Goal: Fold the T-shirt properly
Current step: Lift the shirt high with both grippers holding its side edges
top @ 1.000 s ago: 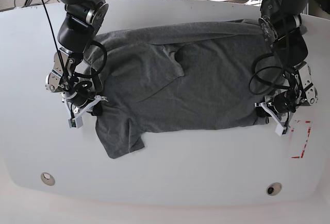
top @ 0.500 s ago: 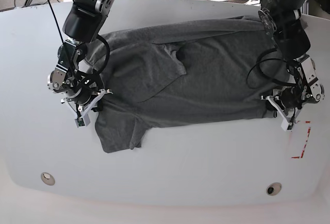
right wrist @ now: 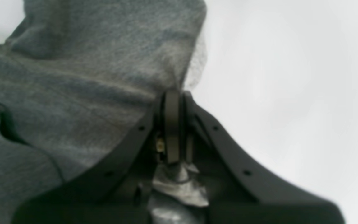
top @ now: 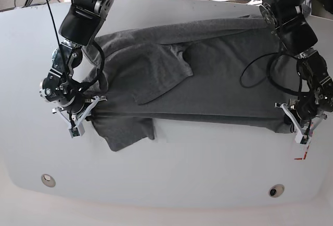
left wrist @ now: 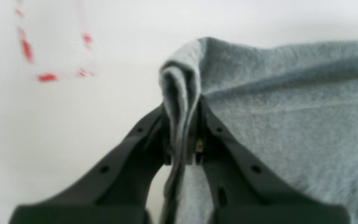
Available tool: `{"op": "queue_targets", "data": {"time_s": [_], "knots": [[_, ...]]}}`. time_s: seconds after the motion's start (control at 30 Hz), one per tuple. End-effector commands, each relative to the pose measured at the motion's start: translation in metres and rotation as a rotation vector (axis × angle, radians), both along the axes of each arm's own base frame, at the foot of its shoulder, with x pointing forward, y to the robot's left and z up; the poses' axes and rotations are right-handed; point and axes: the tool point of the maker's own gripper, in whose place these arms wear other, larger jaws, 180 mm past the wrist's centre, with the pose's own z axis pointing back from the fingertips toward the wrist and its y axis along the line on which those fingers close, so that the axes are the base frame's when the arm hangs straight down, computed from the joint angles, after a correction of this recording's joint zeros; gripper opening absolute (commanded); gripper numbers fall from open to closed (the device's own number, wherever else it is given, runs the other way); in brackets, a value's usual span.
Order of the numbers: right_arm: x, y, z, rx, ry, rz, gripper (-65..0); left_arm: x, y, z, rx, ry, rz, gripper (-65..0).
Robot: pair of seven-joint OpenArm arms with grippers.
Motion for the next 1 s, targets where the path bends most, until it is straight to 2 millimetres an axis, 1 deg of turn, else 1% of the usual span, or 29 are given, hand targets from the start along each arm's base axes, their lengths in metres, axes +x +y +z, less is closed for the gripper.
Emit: {"op": "queue_targets", "data": {"time_s": [0.0, 0.13, 0.2, 0.23, 0.27, 0.3, 0.33, 0.4, 0.43, 0.47, 0.53, 0.6, 0.73, 0.77, 0.8, 0.83, 0.9, 0.93, 0.97], "knots": [[0.027, -0.014, 0.041, -0.029, -0.104, -0.017, -65.0, 0.019, 0.008, 0.053, 0.044, -0.138, 0.007, -65.0], [0.04, -0.025, 0.063, -0.053, -0.133, -0.025, -65.0, 0.025, 0.007, 0.082, 0.061, -0.185, 0.005, -65.0], [0.049, -0.03, 0.078, -0.066, -0.16, -0.029, -65.0, 0.029, 0.008, 0.103, 0.079, -0.222, 0.008, -65.0], [0.052, -0.03, 0.083, -0.066, -0.17, -0.03, -65.0, 0.031, 0.008, 0.109, 0.085, -0.233, 0.009, -65.0], [0.059, -0.031, 0.093, -0.071, -0.19, -0.029, -65.0, 0.033, 0.008, 0.124, 0.1, -0.263, 0.012, -65.0], [0.063, -0.031, 0.1, -0.077, -0.202, -0.024, -65.0, 0.035, 0.008, 0.134, 0.108, -0.282, 0.014, -65.0], [0.069, -0.03, 0.109, -0.094, -0.213, -0.012, -65.0, 0.038, 0.004, 0.146, 0.109, -0.311, 0.013, -65.0], [0.077, -0.03, 0.125, -0.128, -0.232, 0.009, -65.0, 0.042, -0.002, 0.163, 0.111, -0.355, 0.011, -65.0], [0.083, -0.029, 0.136, -0.149, -0.247, 0.025, -65.0, 0.044, -0.005, 0.176, 0.115, -0.386, 0.012, -65.0], [0.087, -0.028, 0.144, -0.164, -0.256, 0.036, -65.0, 0.045, -0.007, 0.185, 0.12, -0.408, 0.013, -65.0], [0.096, -0.026, 0.163, -0.196, -0.279, 0.054, -65.0, 0.045, -0.007, 0.21, 0.141, -0.466, 0.02, -65.0], [0.104, -0.028, 0.186, -0.218, -0.31, 0.055, -65.0, 0.045, -0.007, 0.241, 0.161, -0.527, 0.033, -65.0], [0.118, -0.036, 0.236, -0.247, -0.383, 0.036, -65.0, 0.046, -0.003, 0.289, 0.176, -0.606, 0.06, -65.0], [0.121, -0.039, 0.249, -0.256, -0.4, 0.028, -65.0, 0.045, -0.002, 0.306, 0.179, -0.634, 0.069, -65.0], [0.122, -0.042, 0.26, -0.263, -0.413, 0.022, -65.0, 0.045, 0.0, 0.318, 0.182, -0.654, 0.076, -65.0], [0.126, -0.043, 0.278, -0.272, -0.438, 0.016, -65.0, 0.044, 0.001, 0.333, 0.183, -0.683, 0.083, -65.0], [0.13, -0.043, 0.304, -0.293, -0.47, 0.016, -65.0, 0.043, 0.002, 0.355, 0.182, -0.727, 0.093, -65.0], [0.131, -0.045, 0.318, -0.316, -0.484, 0.014, -65.0, 0.042, 0.002, 0.372, 0.181, -0.764, 0.095, -65.0], [0.132, -0.045, 0.328, -0.331, -0.496, 0.018, -65.0, 0.04, 0.002, 0.383, 0.18, -0.788, 0.098, -65.0]]}}
